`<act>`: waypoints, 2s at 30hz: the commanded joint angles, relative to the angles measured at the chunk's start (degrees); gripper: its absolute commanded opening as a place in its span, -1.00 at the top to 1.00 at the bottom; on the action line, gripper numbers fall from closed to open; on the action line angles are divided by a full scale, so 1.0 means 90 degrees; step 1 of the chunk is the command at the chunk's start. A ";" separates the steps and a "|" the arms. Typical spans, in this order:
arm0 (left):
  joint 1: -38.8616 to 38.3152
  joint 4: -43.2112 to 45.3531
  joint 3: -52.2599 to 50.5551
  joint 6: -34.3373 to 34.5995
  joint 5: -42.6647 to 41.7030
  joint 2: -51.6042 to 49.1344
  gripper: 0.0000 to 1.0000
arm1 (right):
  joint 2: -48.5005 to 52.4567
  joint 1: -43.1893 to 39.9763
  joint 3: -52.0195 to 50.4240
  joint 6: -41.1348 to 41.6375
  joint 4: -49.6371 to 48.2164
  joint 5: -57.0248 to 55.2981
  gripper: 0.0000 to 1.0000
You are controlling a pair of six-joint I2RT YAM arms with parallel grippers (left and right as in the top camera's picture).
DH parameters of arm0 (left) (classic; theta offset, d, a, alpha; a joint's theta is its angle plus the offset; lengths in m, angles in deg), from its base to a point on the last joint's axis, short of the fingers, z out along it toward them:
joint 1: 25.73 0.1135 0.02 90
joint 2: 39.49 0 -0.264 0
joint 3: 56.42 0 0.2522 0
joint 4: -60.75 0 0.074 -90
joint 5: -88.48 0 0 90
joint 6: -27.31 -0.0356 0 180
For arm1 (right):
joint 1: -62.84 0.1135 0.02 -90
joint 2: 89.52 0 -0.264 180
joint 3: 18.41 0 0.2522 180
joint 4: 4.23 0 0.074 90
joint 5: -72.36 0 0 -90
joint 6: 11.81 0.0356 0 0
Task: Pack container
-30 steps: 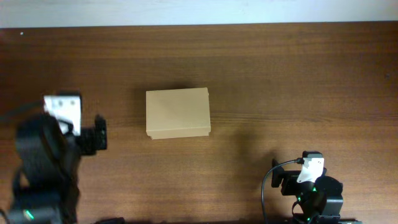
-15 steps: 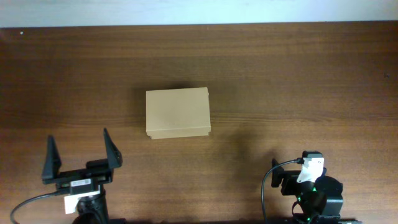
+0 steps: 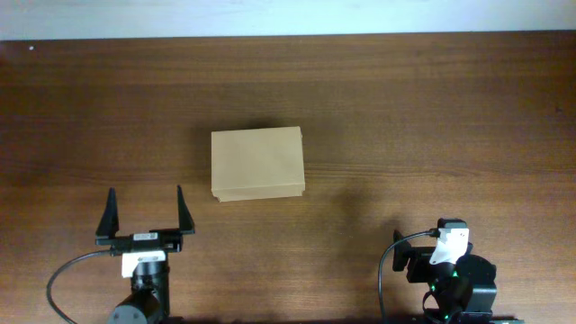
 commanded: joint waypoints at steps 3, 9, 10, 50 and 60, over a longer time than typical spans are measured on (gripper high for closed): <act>-0.0032 -0.0687 -0.0029 -0.0080 -0.0068 0.0080 -0.99 | -0.0053 -0.0019 -0.0022 0.0039 -0.0002 0.0058 -0.98; -0.0034 -0.2433 -0.0029 -0.0078 -0.0070 0.0255 -0.99 | -0.0053 -0.0019 -0.0022 0.0039 -0.0002 0.0058 -0.98; -0.0034 -0.2788 -0.0029 -0.0080 -0.0068 0.0255 -0.99 | -0.0053 -0.0019 -0.0022 0.0039 -0.0002 0.0058 -0.98; -0.0036 -0.3198 -0.0024 -0.0078 -0.0119 0.0248 -0.99 | -0.0053 -0.0019 -0.0022 0.0039 -0.0002 0.0058 -0.98; -0.0036 -0.3196 -0.0024 -0.0078 -0.0119 0.0248 -0.99 | -0.0053 -0.0019 -0.0022 0.0039 -0.0002 0.0058 -0.99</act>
